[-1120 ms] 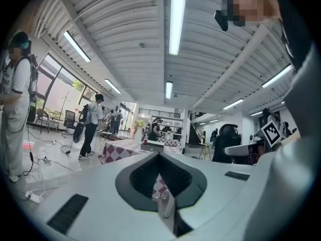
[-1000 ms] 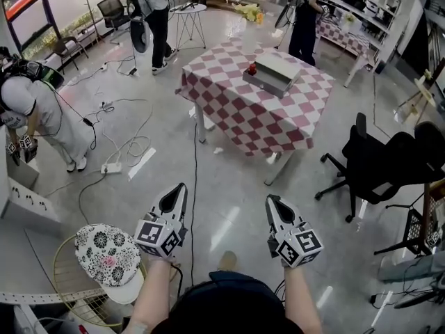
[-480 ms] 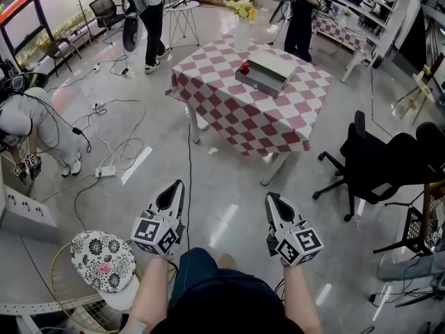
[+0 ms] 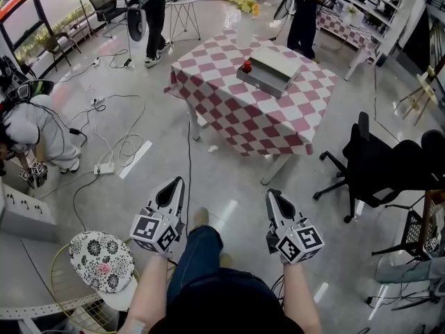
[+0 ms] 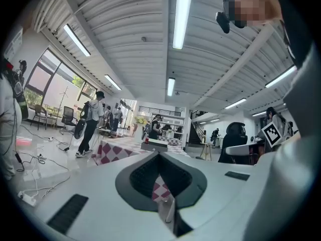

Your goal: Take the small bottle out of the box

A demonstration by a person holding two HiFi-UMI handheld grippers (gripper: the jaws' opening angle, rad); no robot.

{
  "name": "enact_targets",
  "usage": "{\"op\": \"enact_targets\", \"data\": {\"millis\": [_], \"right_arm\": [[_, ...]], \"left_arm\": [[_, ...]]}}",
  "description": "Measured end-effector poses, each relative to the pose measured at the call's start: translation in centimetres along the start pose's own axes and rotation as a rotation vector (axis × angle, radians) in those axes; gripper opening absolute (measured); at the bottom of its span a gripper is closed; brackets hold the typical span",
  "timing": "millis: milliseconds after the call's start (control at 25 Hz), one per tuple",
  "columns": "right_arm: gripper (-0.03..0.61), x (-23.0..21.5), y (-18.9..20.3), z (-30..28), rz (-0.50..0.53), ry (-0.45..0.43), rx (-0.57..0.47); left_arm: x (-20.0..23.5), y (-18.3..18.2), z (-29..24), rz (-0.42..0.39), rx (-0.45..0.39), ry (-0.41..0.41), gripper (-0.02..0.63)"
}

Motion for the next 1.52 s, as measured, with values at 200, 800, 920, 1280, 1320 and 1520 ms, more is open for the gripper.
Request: {"op": "enact_targets", "data": {"millis": [200,800,920,1280,1320,1520], "right_arm": [[0.006,-2.1,-0.6,-3.3,-0.01,0.023,-0.005],[0.006,-6.9,-3.8,-16.6,-0.046,0.076,-0.003],[0.006,-7.6,-4.0,-18.8,-0.055,0.093,0.002],[0.006,-9.5,-5.0,-25.4,-0.068,0.143,-0.001],[0.006,-9.6,-5.1,-26.2,-0.068,0.148,-0.002],[0.006,-10.2,-5.3,-29.3,-0.071,0.17,-0.013]], "left_arm": [[2.3,-0.1,-4.0,0.0,0.007,0.022,0.002],[11.6,-3.7,-17.3,0.01,0.027,0.082,0.002],[13.3,-4.0,-19.5,0.007,0.04,0.094,0.002],[18.6,-5.0,-25.6,0.014,0.056,0.143,0.002],[19.1,-5.0,-26.1,0.014,0.057,0.148,0.002],[21.7,-5.3,-28.7,0.012,0.059,0.176,0.002]]}}
Point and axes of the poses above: the fingertips, and each gripper's own axes: z backward along the fingers, x to its left, y out of its underside, the point moved 8 cm from there along z, backward along the fingers, and after that the axes turned 2 degrees about y, right-handed, at the moved point
